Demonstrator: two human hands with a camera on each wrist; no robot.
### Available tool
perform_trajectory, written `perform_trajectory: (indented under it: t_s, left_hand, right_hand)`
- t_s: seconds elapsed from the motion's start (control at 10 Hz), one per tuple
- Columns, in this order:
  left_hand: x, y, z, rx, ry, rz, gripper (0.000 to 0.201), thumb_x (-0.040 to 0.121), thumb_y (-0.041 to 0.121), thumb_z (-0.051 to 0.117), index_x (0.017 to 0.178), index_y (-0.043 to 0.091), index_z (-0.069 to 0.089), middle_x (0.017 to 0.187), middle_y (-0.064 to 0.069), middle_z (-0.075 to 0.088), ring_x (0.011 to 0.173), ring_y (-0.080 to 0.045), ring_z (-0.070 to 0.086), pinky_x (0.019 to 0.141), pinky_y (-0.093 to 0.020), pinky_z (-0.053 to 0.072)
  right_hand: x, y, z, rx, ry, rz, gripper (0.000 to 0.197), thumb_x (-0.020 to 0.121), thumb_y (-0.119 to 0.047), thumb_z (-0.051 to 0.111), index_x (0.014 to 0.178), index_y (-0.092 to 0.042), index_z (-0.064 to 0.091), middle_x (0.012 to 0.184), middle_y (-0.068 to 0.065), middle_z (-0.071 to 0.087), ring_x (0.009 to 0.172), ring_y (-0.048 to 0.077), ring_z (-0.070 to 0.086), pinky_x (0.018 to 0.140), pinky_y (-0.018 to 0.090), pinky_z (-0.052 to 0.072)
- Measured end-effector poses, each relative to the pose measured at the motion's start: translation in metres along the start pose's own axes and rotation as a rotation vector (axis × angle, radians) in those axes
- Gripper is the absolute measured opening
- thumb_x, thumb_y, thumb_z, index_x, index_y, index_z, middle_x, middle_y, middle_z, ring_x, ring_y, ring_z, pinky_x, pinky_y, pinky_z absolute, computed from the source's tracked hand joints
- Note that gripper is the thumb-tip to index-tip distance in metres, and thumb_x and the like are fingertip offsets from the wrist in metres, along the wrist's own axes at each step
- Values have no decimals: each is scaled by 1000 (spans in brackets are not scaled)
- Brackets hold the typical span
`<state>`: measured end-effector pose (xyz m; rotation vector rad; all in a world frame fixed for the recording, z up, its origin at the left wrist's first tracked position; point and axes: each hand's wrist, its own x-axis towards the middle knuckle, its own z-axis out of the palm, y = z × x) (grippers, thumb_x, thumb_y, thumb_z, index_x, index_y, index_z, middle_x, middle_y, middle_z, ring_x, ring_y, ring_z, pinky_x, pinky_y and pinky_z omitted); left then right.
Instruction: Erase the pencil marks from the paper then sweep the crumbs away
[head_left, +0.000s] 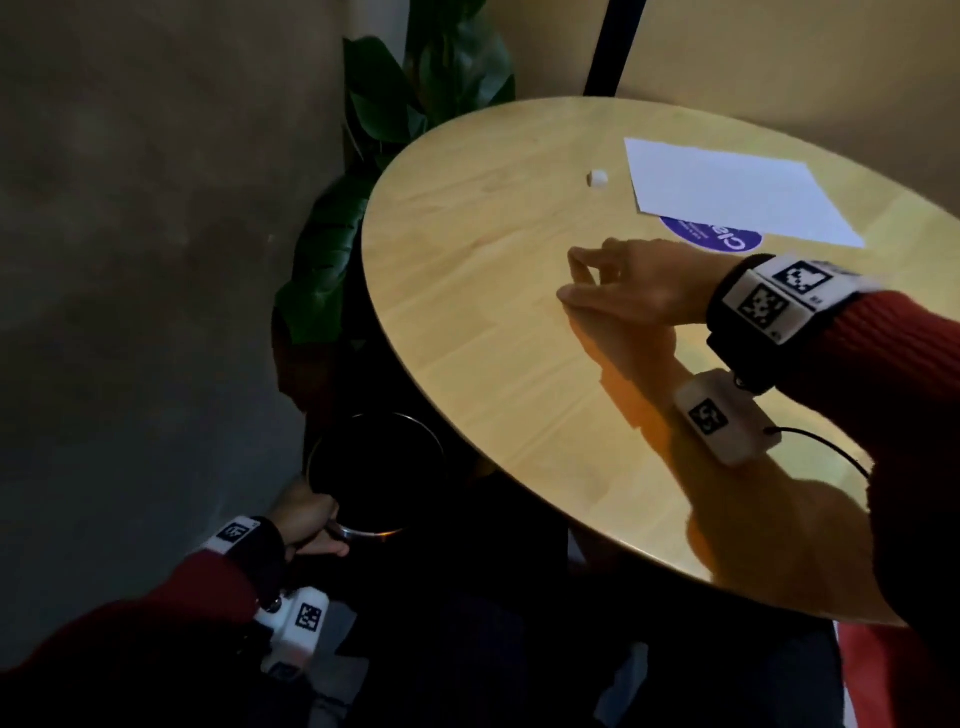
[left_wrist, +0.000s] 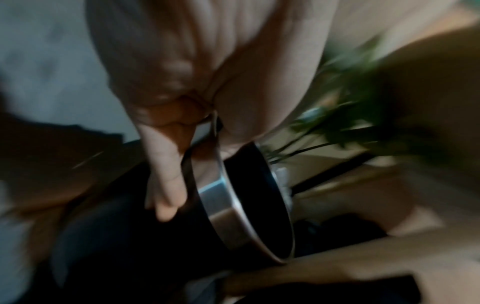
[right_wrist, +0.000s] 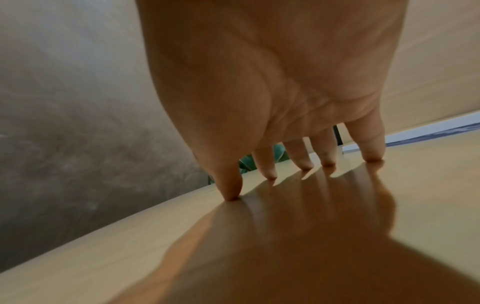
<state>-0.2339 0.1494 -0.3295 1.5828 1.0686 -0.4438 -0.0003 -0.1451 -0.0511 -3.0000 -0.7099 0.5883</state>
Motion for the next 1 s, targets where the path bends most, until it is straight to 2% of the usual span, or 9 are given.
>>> perform_trajectory:
  t_s: [0.2,0.3,0.4,0.5,0.6,0.7,0.8,0.9,1.0]
  left_hand:
    - [62,-32,28,-119,32,21,27,104,0,63,131,4,58,113,-19,70,85,-29,70,46,-29,61]
    - [88,-45,35,-138,12,-46,54,98,-4,71,148,5,52,126,-23,68,99,-39,70,54,-43,65]
    - [99,-48,41,-102,64,-42,39,101,-8,66,138,3,57,107,-22,68,89,-37,66,39,-29,58]
    - [108,-50,31,30,114,-76,41,103,-11,59,143,-11,51,131,-26,65,101,-43,64,30,-22,48]
    - [118,-55,22,137,107,-116,27,101,-10,63,127,-17,59,107,-26,71,78,-32,64,36,-26,51]
    - [112,-52,18,188,94,-153,19,104,-12,51,92,-5,64,72,-16,61,59,-27,54,38,-29,45]
    - [100,-35,14,218,142,-147,20,102,-7,49,90,-3,64,81,-22,64,65,-31,56,65,-39,47]
    - [92,-16,8,305,281,-56,48,101,7,60,145,-10,51,136,-31,62,113,-43,65,96,-43,56]
    - [74,6,7,397,250,96,31,101,9,59,128,-6,61,120,-26,67,98,-37,66,83,-37,53]
  right_hand:
    - [1,-2,-10,-30,23,-11,70,99,-67,49,157,-28,45,149,8,58,133,35,55,107,43,43]
    - [2,-1,-11,-50,26,-10,72,98,-68,50,158,-31,43,150,6,58,135,34,54,107,42,41]
    - [4,-1,-11,-68,25,-7,73,97,-70,49,159,-32,41,147,8,60,133,34,55,104,41,42]
    - [6,0,-10,-67,17,-12,74,97,-71,48,160,-32,39,147,8,60,133,35,55,104,41,42]
    - [5,0,-10,-54,12,-15,75,97,-71,48,161,-33,38,151,7,57,135,35,53,108,42,43]
    - [5,1,-10,-59,13,-19,74,97,-72,47,159,-33,40,149,6,59,133,34,55,106,42,44]
    - [5,1,-9,-57,23,-20,74,96,-73,47,159,-35,41,150,4,58,133,33,55,104,41,43]
    - [2,0,-7,-72,39,-8,73,96,-75,45,158,-37,42,149,2,59,133,33,56,105,43,44]
    - [-1,3,-4,-59,74,-70,63,98,-73,43,149,-37,52,142,4,63,125,33,59,101,43,46]
